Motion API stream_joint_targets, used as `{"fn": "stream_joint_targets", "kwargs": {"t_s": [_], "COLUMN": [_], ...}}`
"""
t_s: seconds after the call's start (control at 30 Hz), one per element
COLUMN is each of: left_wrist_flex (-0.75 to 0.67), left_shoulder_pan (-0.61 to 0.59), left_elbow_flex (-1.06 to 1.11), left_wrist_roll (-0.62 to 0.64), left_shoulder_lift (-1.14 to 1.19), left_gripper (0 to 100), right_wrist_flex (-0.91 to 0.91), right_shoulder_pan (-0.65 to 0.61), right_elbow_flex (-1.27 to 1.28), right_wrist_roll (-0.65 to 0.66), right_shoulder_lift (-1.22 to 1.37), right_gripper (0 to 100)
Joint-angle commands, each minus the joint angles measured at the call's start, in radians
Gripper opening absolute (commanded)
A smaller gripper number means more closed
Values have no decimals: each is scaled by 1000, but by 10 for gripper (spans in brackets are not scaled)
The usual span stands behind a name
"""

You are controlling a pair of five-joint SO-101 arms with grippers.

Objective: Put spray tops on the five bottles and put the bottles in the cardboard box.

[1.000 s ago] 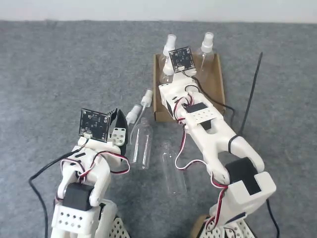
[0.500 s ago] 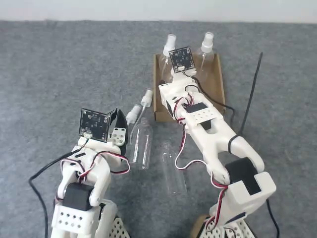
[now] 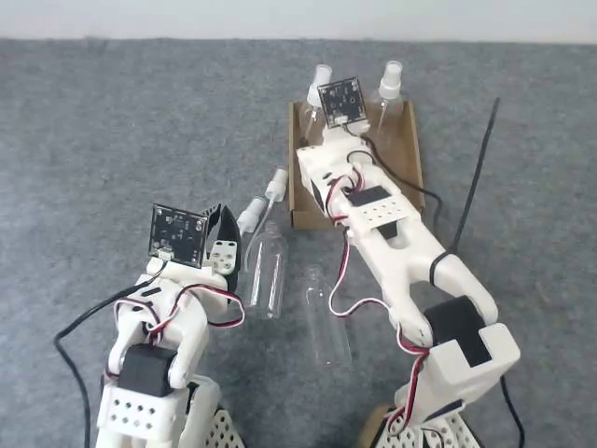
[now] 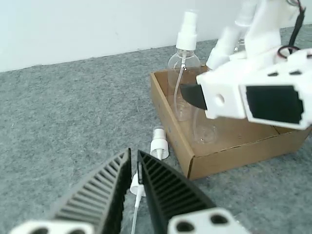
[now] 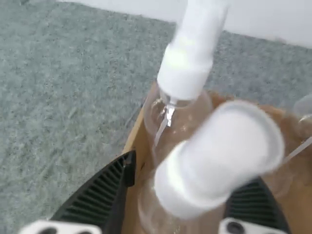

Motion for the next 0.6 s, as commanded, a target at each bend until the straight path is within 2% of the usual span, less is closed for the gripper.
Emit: {"fn": "stream_joint_targets", "kwargs": {"t_s": [0.0, 0.23, 0.57], "left_wrist_flex": [-31, -31, -31], "left_shoulder_pan": [-5, -5, -5], "left_elbow_flex": [-13, -12, -10], "left_wrist_roll": [5, 5, 5], "left_shoulder_lift": [-15, -15, -15], "left_gripper": [13, 13, 13], "right_wrist_flex": [-4, 27, 395], "right_shoulder_pan": [5, 16, 10], "right_elbow_flex": [-87, -123, -123], "right_wrist_roll": [6, 14, 14], "right_shoulder_lift": [-22, -117, -591], "right_gripper": [248, 248, 246]}}
